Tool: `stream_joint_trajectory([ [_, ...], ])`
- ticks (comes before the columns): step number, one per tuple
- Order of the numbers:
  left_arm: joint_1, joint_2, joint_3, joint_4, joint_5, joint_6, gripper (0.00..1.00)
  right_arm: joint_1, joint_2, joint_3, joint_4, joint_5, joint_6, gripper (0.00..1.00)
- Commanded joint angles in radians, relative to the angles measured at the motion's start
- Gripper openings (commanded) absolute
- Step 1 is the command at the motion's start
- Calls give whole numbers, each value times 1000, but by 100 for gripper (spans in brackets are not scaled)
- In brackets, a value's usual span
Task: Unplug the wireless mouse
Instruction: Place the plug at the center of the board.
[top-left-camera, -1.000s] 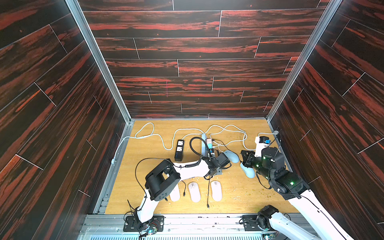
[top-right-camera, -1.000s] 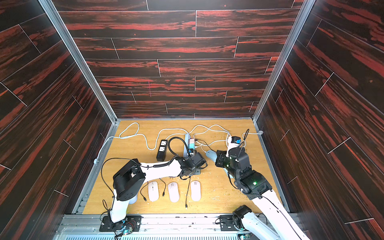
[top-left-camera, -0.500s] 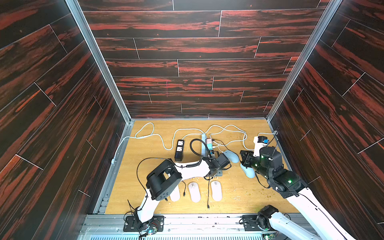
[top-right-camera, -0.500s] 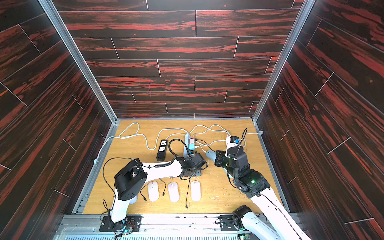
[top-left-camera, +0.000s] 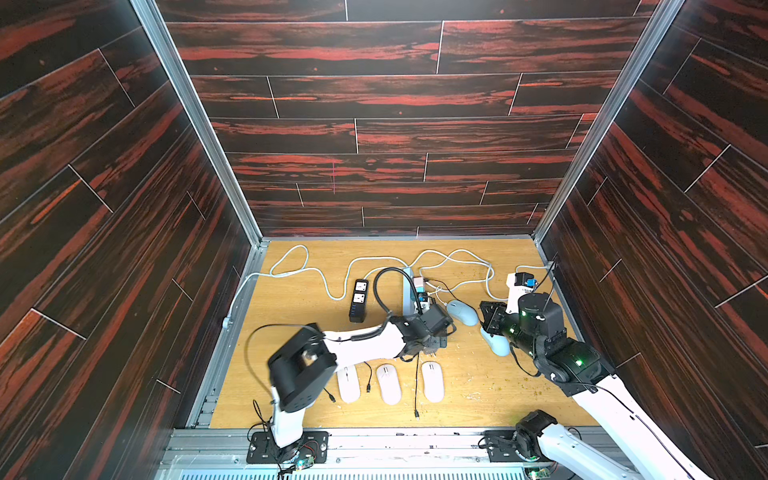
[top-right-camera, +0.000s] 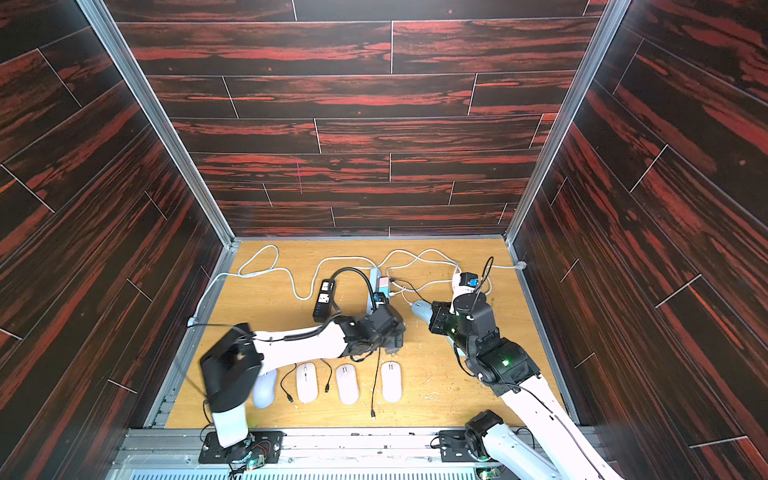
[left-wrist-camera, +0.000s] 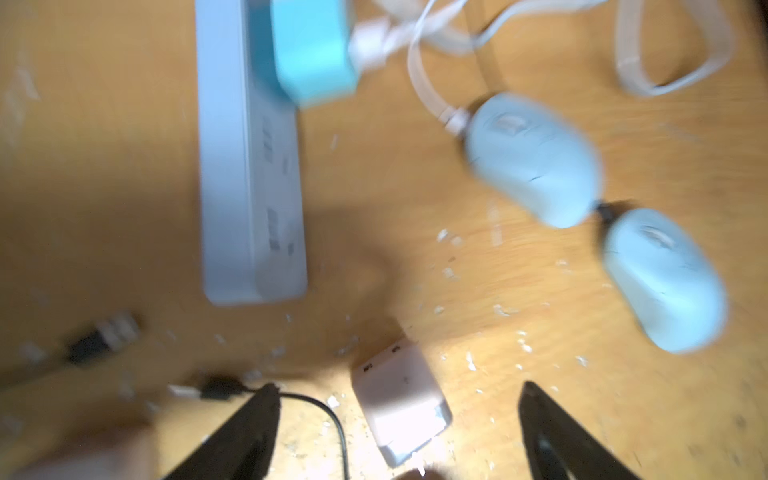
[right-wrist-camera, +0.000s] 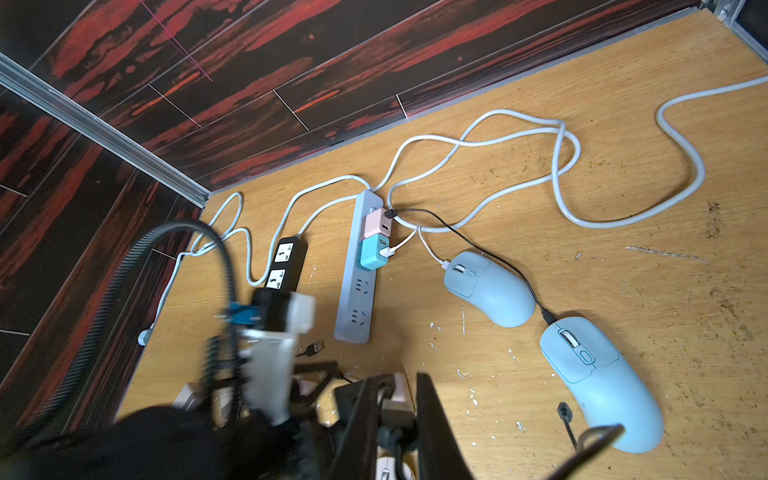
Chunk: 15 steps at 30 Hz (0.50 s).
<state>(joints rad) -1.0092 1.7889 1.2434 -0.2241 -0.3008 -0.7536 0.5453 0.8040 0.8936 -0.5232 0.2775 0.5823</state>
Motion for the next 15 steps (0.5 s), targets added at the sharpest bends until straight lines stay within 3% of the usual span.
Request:
stream_joint_trajectory([
  [1, -4, -168, -101, 239, -30, 268, 95, 4, 23, 27, 0, -35, -4, 0],
  [6, -5, -339, -293, 499, 80, 622, 100, 1, 71, 64, 48, -198, -23, 0],
  [10, -3, -422, -272, 450, 78, 785, 97, 1, 110, 88, 133, -372, -21, 0],
  [15, -3, -465, -282, 453, 181, 1038, 97, 1, 182, 148, 165, -459, -7, 0],
])
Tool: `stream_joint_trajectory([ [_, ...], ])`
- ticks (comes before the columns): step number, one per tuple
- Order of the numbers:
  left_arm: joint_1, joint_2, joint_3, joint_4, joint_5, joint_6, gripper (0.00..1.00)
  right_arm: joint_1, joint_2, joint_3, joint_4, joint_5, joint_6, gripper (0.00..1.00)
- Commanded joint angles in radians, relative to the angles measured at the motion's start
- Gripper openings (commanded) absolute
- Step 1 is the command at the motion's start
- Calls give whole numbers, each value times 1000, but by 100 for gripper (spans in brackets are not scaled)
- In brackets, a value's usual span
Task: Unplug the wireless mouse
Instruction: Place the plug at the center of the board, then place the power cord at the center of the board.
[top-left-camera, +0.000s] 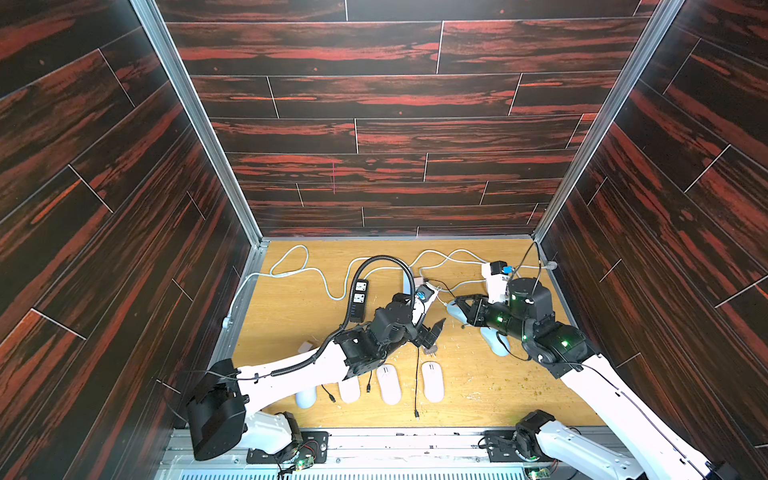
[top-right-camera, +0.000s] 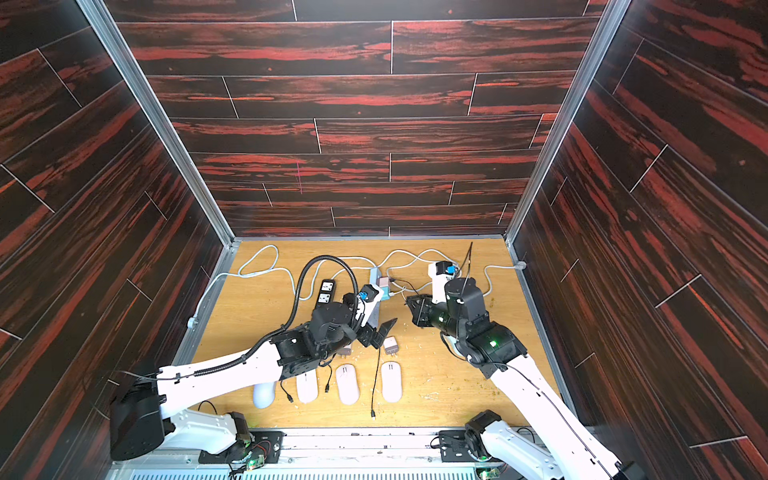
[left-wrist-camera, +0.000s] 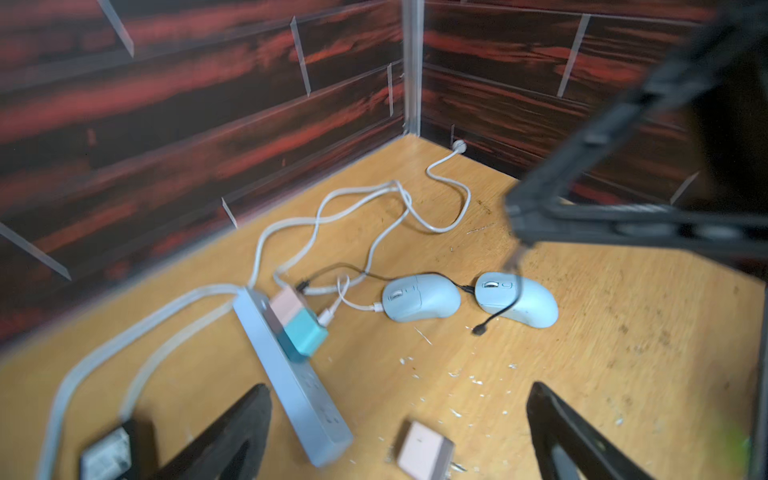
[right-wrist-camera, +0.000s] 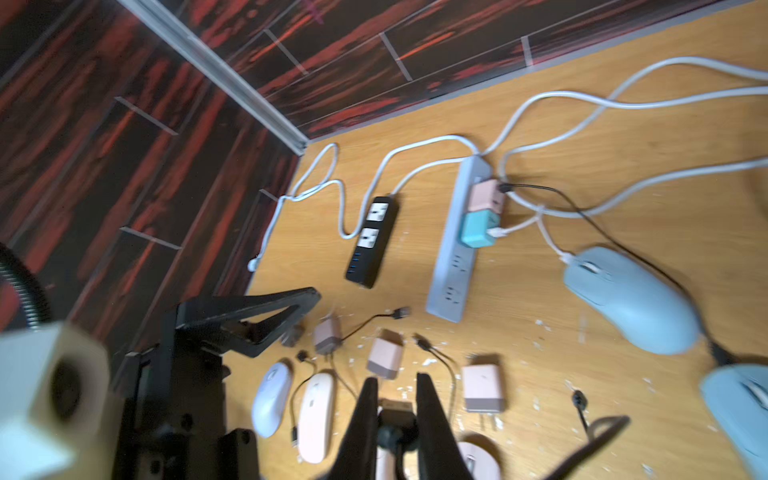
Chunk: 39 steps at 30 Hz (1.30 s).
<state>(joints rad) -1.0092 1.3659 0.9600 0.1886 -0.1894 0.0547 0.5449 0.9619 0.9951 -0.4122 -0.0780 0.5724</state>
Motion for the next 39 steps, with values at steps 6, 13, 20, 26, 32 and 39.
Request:
stream_joint_trajectory([
  [6, 2, -31, 18, 52, 21, 291, 90, 1, 84, 83, 73, -193, -17, 0],
  [13, 25, -48, 12, 115, 89, 225, 66, 2, 100, 75, 57, -236, -31, 0],
  [20, 40, -44, 14, 120, 124, 185, 49, 3, 108, 71, 59, -299, -42, 0],
  [26, 63, -29, 29, 121, 143, 141, 30, 3, 108, 65, 61, -305, -61, 0],
  [32, 72, -21, 38, 121, 150, 133, 9, 3, 109, 70, 59, -318, -74, 0],
  [39, 83, -38, 31, 102, 179, 122, 0, 2, 96, 63, 73, -306, -62, 0],
])
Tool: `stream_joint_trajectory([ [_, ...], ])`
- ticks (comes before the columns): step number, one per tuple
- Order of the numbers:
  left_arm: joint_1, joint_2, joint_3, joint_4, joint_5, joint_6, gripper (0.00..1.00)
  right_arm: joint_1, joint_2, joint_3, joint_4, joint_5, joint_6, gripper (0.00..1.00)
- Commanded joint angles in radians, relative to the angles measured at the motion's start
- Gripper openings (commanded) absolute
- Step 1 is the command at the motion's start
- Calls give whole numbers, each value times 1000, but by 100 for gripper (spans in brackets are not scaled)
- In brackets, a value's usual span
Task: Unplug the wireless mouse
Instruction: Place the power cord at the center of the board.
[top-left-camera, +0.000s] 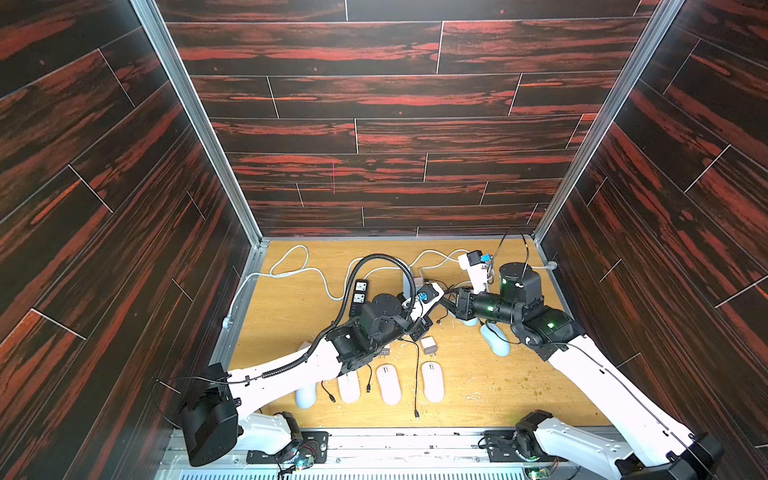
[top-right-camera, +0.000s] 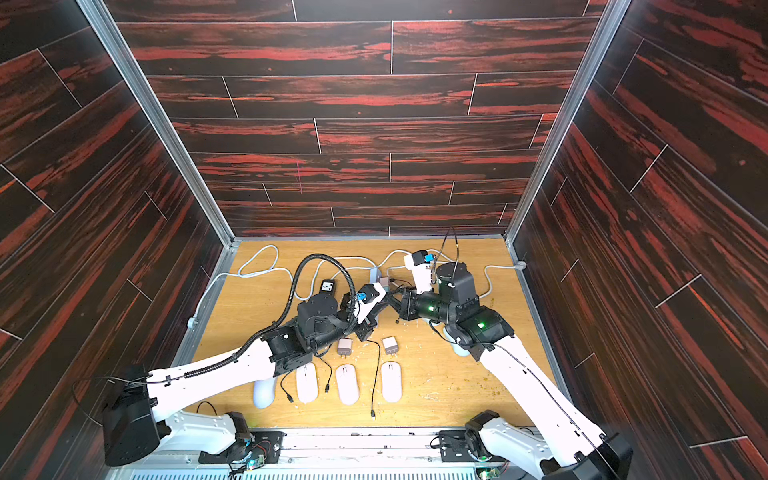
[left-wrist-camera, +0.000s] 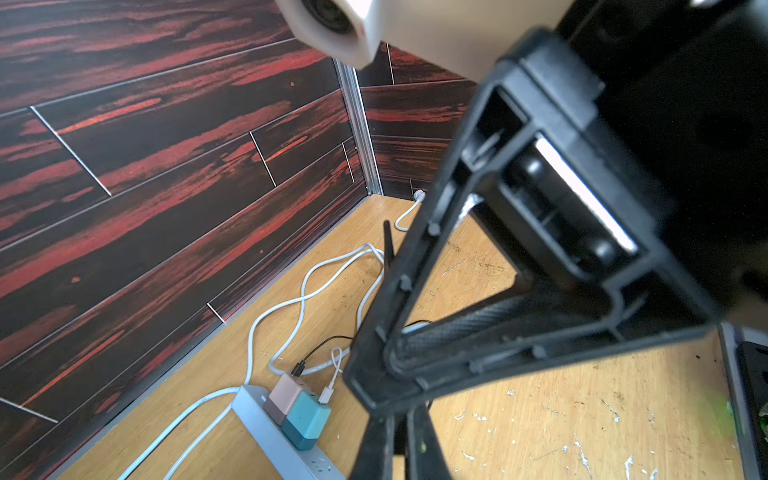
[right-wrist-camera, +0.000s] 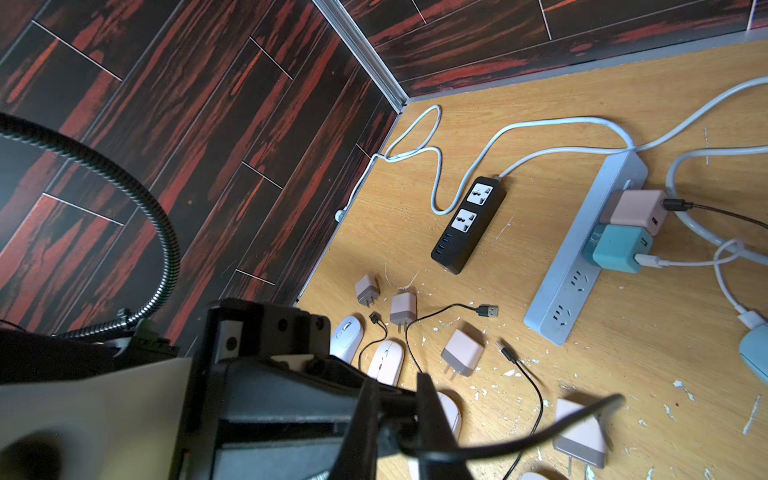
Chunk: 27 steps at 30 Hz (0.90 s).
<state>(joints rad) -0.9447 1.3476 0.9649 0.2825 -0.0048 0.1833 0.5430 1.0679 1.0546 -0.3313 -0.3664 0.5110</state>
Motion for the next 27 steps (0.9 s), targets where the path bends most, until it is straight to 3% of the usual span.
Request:
stream_joint_trajectory([
  [1, 24, -26, 25, 2, 1, -8, 0, 4, -16, 4, -6, -10, -1, 1],
  [4, 47, -44, 23, -23, 44, -13, 0, 2, -46, 4, 1, 46, -8, 32],
  [7, 85, -71, 43, -117, 108, 12, 0, 2, -102, 1, 2, 107, -38, 54],
  [13, 169, -131, 104, -330, 186, 62, 0, 3, -193, -35, 15, 264, -144, 59],
  [16, 219, -161, 119, -382, 238, 45, 0, 3, -213, -86, 84, 357, -197, 68],
  [19, 260, -185, 144, -444, 309, 39, 0, 1, -207, -133, 125, 454, -182, 71],
  [21, 275, -195, 162, -473, 346, 38, 0, -28, -184, -121, 87, 435, -194, 83],
  [23, 282, -200, 168, -480, 369, 24, 0, -53, -145, -98, 48, 392, -205, 80],
  [27, 291, -205, 170, -467, 409, -9, 0, -52, -130, -156, 188, 174, -359, 79],
])
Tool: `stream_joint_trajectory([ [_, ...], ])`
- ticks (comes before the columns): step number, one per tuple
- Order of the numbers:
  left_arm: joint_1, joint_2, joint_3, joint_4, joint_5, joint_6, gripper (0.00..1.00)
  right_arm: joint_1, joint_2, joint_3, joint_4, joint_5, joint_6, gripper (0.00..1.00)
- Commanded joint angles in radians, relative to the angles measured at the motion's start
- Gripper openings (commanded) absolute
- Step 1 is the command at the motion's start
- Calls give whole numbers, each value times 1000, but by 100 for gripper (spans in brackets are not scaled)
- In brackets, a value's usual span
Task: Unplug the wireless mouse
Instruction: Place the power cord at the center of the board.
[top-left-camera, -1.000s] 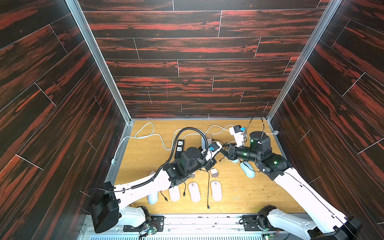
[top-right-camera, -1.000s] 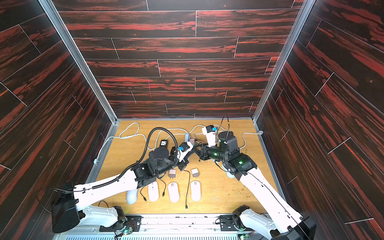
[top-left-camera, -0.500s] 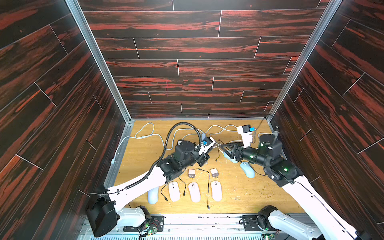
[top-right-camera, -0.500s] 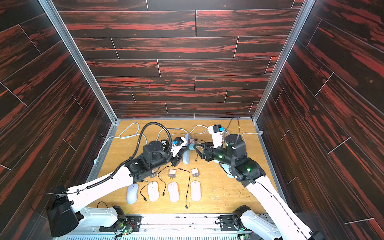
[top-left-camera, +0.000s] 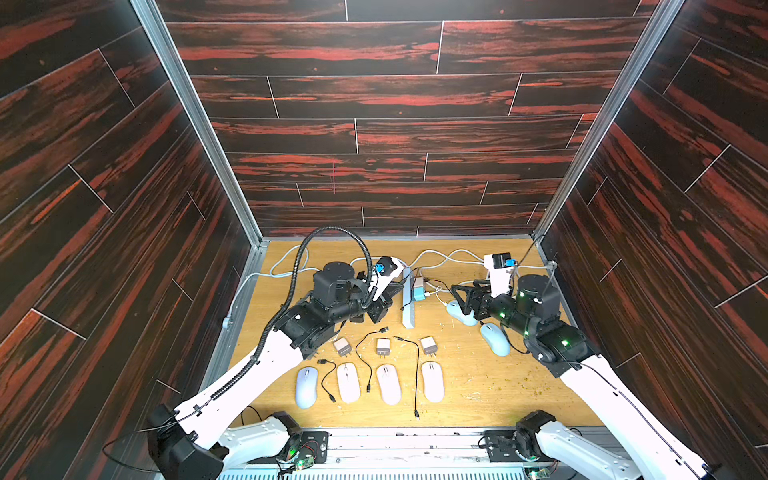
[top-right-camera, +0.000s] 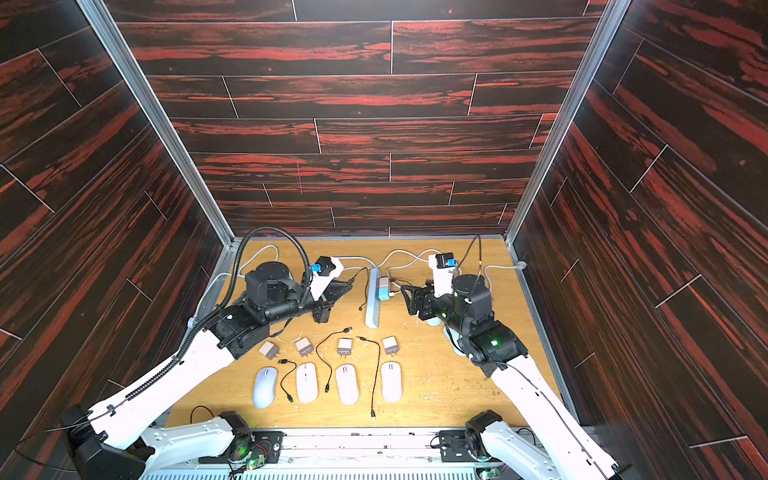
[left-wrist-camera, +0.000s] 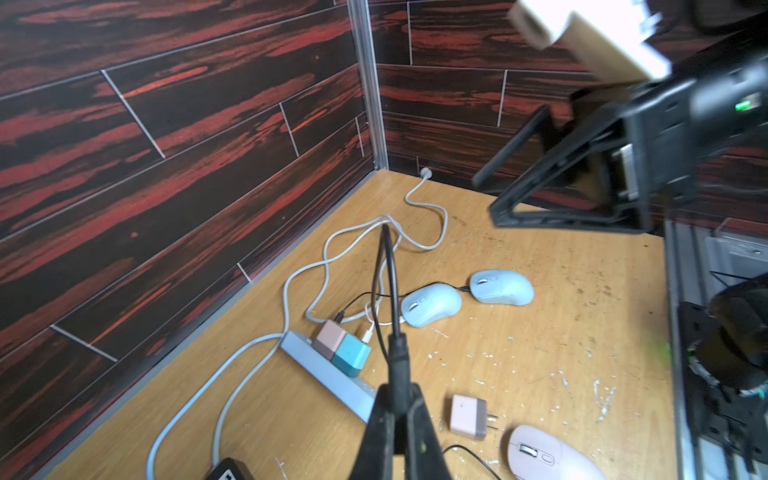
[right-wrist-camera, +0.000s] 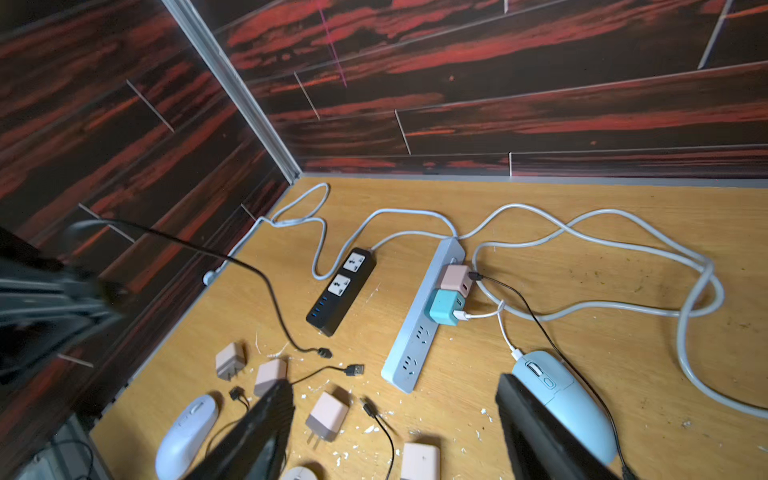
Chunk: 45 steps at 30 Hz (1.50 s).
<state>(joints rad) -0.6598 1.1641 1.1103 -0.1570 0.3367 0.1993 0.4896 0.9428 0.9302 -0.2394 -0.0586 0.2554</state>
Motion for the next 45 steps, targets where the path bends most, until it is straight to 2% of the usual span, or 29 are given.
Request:
stream_joint_trajectory([
  [1, 7, -23, 27, -26, 75, -31, 0, 1, -13, -59, 148, -187, -128, 79],
  [5, 7, -27, 29, -15, 107, -49, 0, 4, -55, -194, 434, -332, -150, 79],
  [8, 7, -29, 30, -15, 125, -53, 0, 11, -21, -213, 512, -401, -172, 78],
  [12, 7, -26, 33, -13, 153, -55, 0, 49, 28, -241, 615, -397, -207, 75],
  [18, 6, -18, 41, -24, 177, -55, 0, 49, 131, -191, 666, -426, -215, 61],
  [22, 6, -17, 43, -21, 179, -57, 0, 49, 181, -169, 691, -457, -195, 48],
  [26, 6, -20, 44, -25, 185, -60, 0, 50, 200, -169, 715, -458, -174, 45],
  [35, 6, -23, 36, -18, 199, -74, 0, 50, 202, -172, 731, -478, -138, 0],
  [40, 7, -26, 12, 22, 162, -111, 0, 50, 186, -143, 620, -418, -118, 0],
  [41, 6, -24, 7, 34, 149, -124, 1, 50, 190, -121, 564, -407, -119, 0],
  [42, 7, -21, 3, 43, 138, -139, 9, 51, 191, -107, 521, -397, -120, 0],
  [44, 7, -13, -1, 65, 111, -179, 32, 51, 186, -93, 452, -349, -81, 0],
  [45, 8, -10, -4, 69, 97, -194, 38, 50, 178, -93, 431, -332, -64, 0],
])
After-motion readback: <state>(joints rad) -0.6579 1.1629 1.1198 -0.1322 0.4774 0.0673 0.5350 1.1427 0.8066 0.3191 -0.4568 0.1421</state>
